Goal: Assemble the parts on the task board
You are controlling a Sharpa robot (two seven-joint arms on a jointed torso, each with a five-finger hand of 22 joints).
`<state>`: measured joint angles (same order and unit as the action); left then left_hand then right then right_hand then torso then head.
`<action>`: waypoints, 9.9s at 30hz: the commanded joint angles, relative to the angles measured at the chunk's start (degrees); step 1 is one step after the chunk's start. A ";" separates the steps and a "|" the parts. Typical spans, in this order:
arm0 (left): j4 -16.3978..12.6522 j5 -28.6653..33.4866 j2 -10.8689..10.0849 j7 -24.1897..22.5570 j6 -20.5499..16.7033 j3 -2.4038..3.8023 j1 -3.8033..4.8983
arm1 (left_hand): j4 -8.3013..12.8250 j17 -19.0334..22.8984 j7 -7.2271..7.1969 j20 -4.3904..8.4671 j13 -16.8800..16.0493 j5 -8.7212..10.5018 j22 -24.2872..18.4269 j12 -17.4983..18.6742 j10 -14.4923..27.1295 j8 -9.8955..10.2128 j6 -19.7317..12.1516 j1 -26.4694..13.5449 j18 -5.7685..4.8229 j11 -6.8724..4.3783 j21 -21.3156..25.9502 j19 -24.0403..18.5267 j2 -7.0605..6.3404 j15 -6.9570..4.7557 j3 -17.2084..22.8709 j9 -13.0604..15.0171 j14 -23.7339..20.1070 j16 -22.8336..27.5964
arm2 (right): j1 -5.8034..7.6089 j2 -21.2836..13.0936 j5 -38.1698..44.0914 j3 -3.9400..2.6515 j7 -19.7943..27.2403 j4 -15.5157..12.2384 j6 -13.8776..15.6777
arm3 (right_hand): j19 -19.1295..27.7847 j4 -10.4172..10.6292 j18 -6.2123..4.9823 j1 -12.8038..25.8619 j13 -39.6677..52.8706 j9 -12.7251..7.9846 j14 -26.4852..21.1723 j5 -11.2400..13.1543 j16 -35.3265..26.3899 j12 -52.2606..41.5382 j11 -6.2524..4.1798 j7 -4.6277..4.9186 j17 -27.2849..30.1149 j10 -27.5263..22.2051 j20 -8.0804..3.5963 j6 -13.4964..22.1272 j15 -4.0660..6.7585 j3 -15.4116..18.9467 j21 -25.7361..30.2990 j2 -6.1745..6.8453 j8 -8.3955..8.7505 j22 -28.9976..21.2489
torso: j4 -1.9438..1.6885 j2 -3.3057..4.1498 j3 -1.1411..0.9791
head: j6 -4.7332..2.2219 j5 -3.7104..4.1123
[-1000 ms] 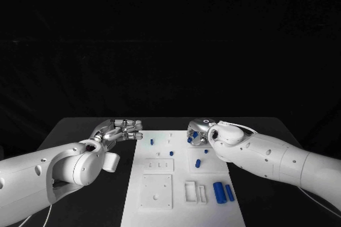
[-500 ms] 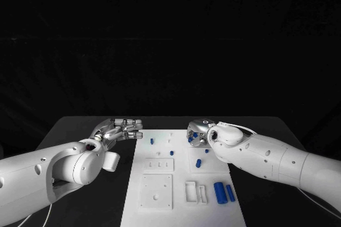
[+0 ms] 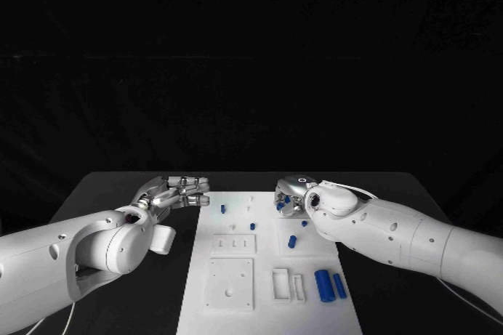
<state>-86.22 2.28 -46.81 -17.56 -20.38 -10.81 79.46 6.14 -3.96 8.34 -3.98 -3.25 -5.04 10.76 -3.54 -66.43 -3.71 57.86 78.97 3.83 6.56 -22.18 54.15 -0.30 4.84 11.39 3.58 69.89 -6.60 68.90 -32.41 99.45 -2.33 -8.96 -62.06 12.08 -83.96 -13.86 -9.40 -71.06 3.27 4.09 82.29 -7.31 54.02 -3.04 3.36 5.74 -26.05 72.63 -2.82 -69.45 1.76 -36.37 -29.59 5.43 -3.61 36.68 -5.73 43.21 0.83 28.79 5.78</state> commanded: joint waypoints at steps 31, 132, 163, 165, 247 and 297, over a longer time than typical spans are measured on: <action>-0.02 0.03 1.12 0.30 0.90 0.05 0.43 | 0.61 0.01 0.21 0.04 -0.08 -0.04 -0.12 0.10 0.36 0.06 -0.32 -0.35 -0.39 0.08 -0.37 -0.60 -0.13 0.15 0.10 0.07 -0.17 -0.29 | 0.02 6.96 3.09 -0.25 -10.06 1.60 12.09 | 0.04 -0.22 1.33 -1.15 0.17 -0.11 -0.11 1.45 0.36 -0.28 -0.91 -0.67 0.01 1.78 -1.20 -1.97 1.00 -1.72 -0.02 -0.17 -0.04 4.31 | -0.24 0.60 0.31 | -1.72 -0.90; -0.26 -0.69 1.68 0.75 0.55 -0.17 2.63 | 1.28 0.01 0.30 0.04 -0.08 -0.05 -0.27 0.11 0.69 0.06 -0.44 -0.21 -0.32 0.20 -1.55 -1.15 -0.03 0.16 -0.09 0.06 -0.13 -0.32 | -0.53 10.87 0.25 0.26 -8.34 5.48 12.29 | -0.26 0.14 1.25 -0.26 0.10 -0.44 -0.22 -0.61 -0.31 -0.31 0.24 0.15 0.88 -2.13 -0.37 0.89 -0.05 0.58 3.37 0.99 0.11 7.33 | -0.54 1.75 1.11 | -1.23 -1.61; 0.92 -0.68 0.53 0.48 0.01 -0.20 2.63 | 1.48 0.02 0.38 0.02 -0.08 -0.06 -0.44 0.11 0.85 0.05 -0.68 -0.15 -0.28 0.26 -1.95 -1.34 -0.09 0.18 -0.22 0.07 -0.15 -0.29 | 0.15 -5.55 -12.42 -4.61 -4.16 -7.28 11.82 | -2.18 8.47 1.53 -3.91 0.73 -0.45 0.30 -10.02 -3.42 -2.19 -0.51 1.45 0.35 0.89 -0.56 10.67 0.73 22.34 6.98 4.79 0.01 0.09 | 1.13 0.98 0.62 | -2.53 -2.10; 1.03 -0.68 0.46 0.46 0.06 -0.21 2.63 | 1.59 0.02 0.37 0.03 -0.08 -0.11 -0.45 0.10 0.80 0.06 -0.65 -0.08 -0.27 0.25 -2.07 -1.39 -0.09 0.17 -0.20 0.06 -0.14 -0.28 | 0.16 -6.79 -13.58 -4.92 -4.02 -7.74 10.46 | -2.15 8.19 2.00 -4.13 1.72 -0.40 0.29 -10.56 -3.40 -4.21 -1.63 1.12 0.11 4.06 -1.27 10.61 1.52 23.37 6.91 4.78 -0.03 0.16 | 1.35 0.91 0.53 | -2.49 -2.16; 1.51 -1.13 0.74 0.83 0.99 -0.28 2.57 | 1.83 0.02 0.39 0.03 -0.08 -0.15 -0.44 0.10 0.80 0.06 -0.64 -0.03 -0.27 0.25 -2.63 -1.74 0.03 0.18 -0.14 0.06 -0.17 -0.24 | -0.26 -0.83 -14.01 -5.27 -5.62 4.65 -5.44 | -2.42 9.92 2.87 -2.70 67.81 -0.31 0.12 -14.89 8.56 -60.98 -2.98 0.82 -27.97 0.44 -2.24 12.64 2.10 31.39 -7.33 1.79 -0.01 28.01 | 1.61 0.68 0.40 | -0.26 -2.18; 1.47 -1.30 0.48 0.90 0.65 -0.28 2.58 | 1.87 0.02 0.53 0.01 -0.07 -0.17 -0.61 0.11 0.83 0.07 -1.09 0.05 -0.25 0.29 -3.16 -1.98 -0.09 0.19 -0.24 0.05 -0.15 -0.24 | -0.49 -3.22 -4.15 -4.65 -9.03 -7.22 2.64 | -2.77 10.42 4.13 0.92 68.46 -0.39 0.28 -14.46 8.62 -61.28 -4.12 -1.04 -28.29 1.69 -3.22 4.63 3.06 19.30 -7.50 2.84 0.05 30.90 | 1.61 0.64 0.39 | -0.54 -2.36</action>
<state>-84.64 1.20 -46.36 -16.26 -20.19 -11.13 81.91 7.72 -3.95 9.00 -3.98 -3.25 -5.04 10.20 -3.54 -66.03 -3.71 57.20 78.84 3.96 6.97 -24.94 52.51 -0.43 4.84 11.24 3.57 69.89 -6.60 68.42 -35.61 93.56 -6.98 -16.99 -68.82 12.92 -84.14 -3.70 -6.10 -70.00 71.69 3.75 82.57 -22.13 62.57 -64.05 -0.62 4.73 -54.28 73.94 -5.61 -64.34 4.46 -16.94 -36.84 8.02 -3.39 67.53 -4.05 43.79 1.20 28.29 3.41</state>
